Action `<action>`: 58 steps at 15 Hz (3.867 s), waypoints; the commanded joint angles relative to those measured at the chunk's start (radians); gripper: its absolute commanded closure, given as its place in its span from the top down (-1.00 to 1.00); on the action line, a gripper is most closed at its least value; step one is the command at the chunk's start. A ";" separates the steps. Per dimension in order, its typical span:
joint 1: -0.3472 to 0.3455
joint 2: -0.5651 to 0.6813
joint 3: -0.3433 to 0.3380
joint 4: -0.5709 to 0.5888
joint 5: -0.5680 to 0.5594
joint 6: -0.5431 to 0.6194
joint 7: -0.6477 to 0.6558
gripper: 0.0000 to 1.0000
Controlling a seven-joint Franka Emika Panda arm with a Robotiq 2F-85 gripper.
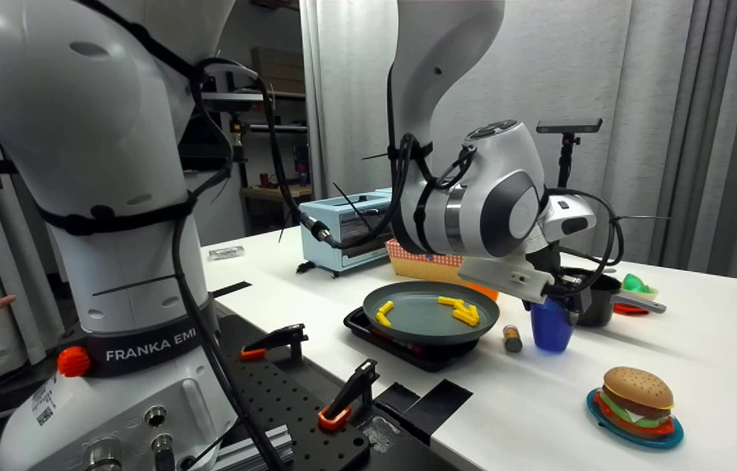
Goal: Pour the contents in the cup on the tray
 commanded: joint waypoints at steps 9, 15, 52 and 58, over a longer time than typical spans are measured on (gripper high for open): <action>-0.085 -0.003 0.112 -0.023 0.065 0.042 -0.116 1.00; -0.070 -0.063 0.108 -0.043 0.055 0.046 -0.154 1.00; -0.052 -0.513 0.245 -0.304 -0.215 -0.062 0.096 1.00; -0.052 -0.513 0.245 -0.304 -0.215 -0.062 0.096 1.00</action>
